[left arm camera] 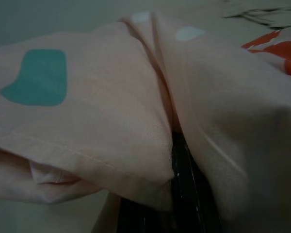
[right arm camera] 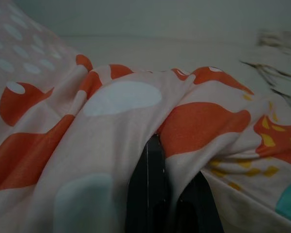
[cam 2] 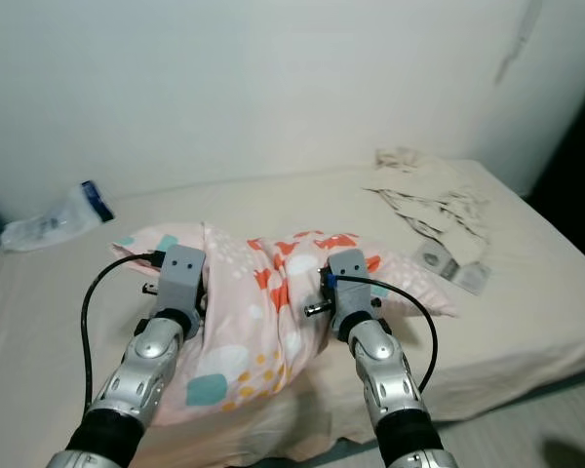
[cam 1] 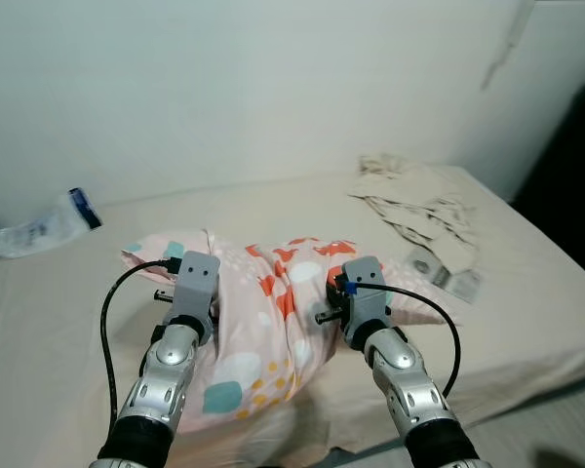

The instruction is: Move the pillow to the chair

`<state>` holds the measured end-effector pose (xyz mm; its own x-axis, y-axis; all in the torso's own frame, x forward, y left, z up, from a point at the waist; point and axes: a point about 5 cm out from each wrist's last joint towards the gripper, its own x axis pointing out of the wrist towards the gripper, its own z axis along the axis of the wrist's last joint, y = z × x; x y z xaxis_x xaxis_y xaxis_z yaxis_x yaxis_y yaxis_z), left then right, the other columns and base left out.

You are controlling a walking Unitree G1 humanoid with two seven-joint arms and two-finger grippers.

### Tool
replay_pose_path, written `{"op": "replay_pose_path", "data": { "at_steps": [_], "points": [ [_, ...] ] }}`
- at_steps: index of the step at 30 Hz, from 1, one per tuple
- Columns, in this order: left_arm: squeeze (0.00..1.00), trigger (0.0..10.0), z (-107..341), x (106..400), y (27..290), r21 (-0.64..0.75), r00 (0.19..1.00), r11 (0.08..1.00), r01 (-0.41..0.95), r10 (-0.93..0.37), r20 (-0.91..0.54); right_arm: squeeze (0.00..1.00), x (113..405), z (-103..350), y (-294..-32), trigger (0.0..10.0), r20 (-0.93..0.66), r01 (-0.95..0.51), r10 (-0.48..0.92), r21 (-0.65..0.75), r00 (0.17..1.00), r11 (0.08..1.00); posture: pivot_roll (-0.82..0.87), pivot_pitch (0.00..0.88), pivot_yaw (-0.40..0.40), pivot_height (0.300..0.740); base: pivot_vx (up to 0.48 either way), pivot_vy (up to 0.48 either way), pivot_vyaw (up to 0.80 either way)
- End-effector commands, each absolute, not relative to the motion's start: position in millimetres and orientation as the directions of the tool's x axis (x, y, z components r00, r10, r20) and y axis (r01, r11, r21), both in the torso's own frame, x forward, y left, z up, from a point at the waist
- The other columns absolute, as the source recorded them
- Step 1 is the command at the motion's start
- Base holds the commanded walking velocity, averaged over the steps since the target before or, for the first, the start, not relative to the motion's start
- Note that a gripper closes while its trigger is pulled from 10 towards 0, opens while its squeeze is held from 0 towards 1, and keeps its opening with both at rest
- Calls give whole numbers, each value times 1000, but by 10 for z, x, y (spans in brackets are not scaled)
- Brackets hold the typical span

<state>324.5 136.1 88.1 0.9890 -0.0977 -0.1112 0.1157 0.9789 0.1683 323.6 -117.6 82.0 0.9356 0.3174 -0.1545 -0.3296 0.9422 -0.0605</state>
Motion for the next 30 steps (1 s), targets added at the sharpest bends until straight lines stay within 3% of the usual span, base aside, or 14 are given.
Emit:
{"op": "replay_pose_path", "data": {
  "at_steps": [1,30],
  "points": [
    [0,10000,921,3260,1237,176,985,971,162,-150,-83,0,3277,966,-1045,10000,-86,-382,376,-63,923,922,-42,31,-22,740,0,0,-800],
    [0,10000,944,3293,1218,187,986,969,162,-150,-77,0,3302,962,-1073,10000,-106,-356,348,-60,931,933,-57,51,-9,740,0,0,-800]
  ]
}}
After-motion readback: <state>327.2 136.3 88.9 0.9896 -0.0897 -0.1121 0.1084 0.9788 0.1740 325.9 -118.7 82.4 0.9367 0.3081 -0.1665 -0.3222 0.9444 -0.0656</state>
